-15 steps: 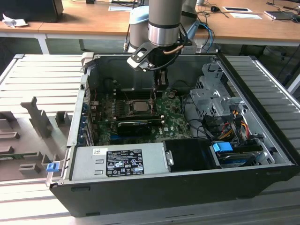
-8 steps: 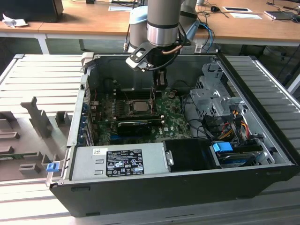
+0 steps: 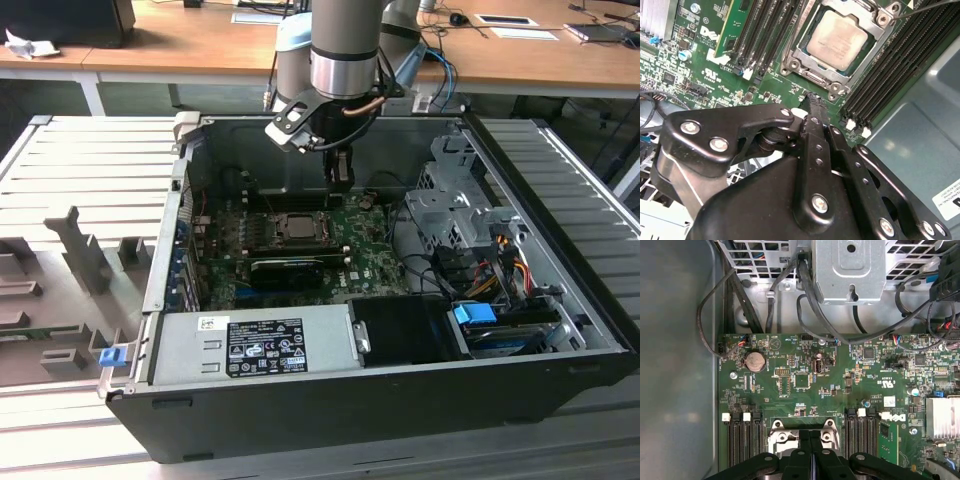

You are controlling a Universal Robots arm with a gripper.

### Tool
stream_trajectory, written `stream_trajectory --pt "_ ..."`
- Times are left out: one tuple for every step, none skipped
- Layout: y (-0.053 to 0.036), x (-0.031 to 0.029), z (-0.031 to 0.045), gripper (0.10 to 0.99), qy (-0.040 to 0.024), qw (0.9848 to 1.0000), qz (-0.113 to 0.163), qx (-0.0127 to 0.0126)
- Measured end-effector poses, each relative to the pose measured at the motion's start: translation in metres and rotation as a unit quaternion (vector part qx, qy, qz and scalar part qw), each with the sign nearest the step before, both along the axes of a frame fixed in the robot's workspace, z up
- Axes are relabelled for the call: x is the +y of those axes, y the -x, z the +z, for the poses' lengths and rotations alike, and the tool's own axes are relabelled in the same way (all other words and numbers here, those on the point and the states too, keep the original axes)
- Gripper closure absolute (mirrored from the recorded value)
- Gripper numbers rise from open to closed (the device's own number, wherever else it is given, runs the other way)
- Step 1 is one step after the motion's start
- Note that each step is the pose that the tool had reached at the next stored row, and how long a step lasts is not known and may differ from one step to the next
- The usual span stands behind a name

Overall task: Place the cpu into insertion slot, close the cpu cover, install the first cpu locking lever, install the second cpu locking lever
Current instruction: 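Close the cpu cover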

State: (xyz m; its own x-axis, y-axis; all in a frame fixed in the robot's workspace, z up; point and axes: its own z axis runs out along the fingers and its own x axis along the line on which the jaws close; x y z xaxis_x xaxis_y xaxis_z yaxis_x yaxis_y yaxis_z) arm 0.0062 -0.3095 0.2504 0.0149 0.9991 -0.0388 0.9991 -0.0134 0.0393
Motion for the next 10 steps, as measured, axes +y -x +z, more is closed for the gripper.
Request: stream_trajectory --pt "0.0001 0.0000 0.0000 0.980 0.0000 1.0000 0.000 0.0000" --pt "0.0002 0.0000 0.0000 0.980 0.0000 1.0000 0.000 0.0000" --pt "0.0004 0.0000 0.0000 0.980 0.0000 1.0000 0.000 0.0000" --pt "0.0009 0.0000 0.0000 0.980 0.0000 1.0000 0.000 0.0000" --pt "0.0012 0.0000 0.0000 0.980 0.0000 1.0000 0.000 0.0000" --pt "0.0014 0.0000 0.0000 0.980 0.0000 1.0000 0.000 0.0000" --pt "0.0015 0.0000 0.0000 0.980 0.0000 1.0000 0.000 0.0000" --pt "0.0017 0.0000 0.0000 0.980 0.0000 1.0000 0.000 0.0000" --pt "0.0019 0.0000 0.0000 0.980 0.0000 1.0000 0.000 0.0000" --pt "0.0020 0.0000 0.0000 0.980 0.0000 1.0000 0.000 0.0000"
